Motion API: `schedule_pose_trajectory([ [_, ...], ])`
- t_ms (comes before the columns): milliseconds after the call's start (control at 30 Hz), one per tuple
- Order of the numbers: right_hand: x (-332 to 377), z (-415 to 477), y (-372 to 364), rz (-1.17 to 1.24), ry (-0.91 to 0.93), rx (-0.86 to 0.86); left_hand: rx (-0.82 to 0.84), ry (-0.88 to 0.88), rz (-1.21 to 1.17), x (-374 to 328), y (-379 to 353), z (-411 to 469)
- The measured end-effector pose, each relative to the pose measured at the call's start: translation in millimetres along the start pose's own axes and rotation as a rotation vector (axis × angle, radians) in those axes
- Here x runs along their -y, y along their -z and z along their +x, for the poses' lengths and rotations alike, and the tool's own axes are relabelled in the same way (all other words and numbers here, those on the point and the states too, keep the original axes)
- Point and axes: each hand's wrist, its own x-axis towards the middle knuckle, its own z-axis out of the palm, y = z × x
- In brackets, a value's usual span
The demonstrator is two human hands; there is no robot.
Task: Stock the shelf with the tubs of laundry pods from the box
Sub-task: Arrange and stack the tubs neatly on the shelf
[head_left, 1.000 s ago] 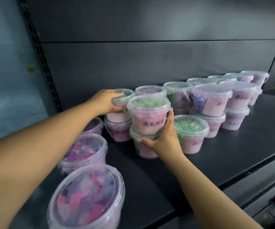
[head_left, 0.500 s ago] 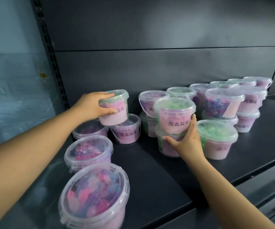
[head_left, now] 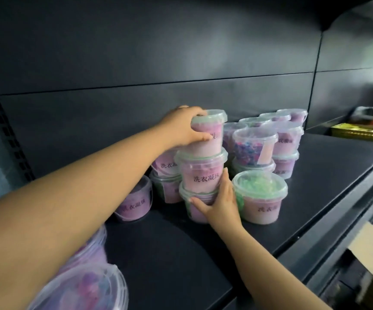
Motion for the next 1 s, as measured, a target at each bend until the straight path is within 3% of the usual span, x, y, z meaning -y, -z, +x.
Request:
schedule_pose_trajectory([
  [200, -8.4, 2.4, 7.2, 0.014, -0.052, -0.048, 0.097, 0.007, 0.099, -13.0, -5.3, 19.7],
  [300, -11.6, 4.0, 7.8, 0.019, -0.063, -0.096, 0.134, 0.043, -0.106, -9.2, 6.7, 19.3],
  [367, -12.4, 4.7, 7.6, 0.014, -0.065, -0.115, 0.004, 0.084, -0.259, 7.5, 17.2, 17.7],
  [467, -12.9, 5.5, 7.3, -0.05, -0.067, -0.126, -0.129, 0.174, -0.236, 47.9, 18.8, 5.6],
  [600, -13.3, 6.5, 5.0, -0.105, -0.102, -0.164, 0.026, 0.256, -0.137, 98.8, -1.3, -12.7],
  [767, -11.9, 5.7, 5.8, -0.099, -0.142, -0.178, 0.14, 0.36, -0.103, 112.3, -26.9, -9.1],
  [1000, 9.2, -8.2, 32.9, -0.011, -0.107, -0.198, -0.074, 0.258, -0.167, 116.8, -40.1, -4.4],
])
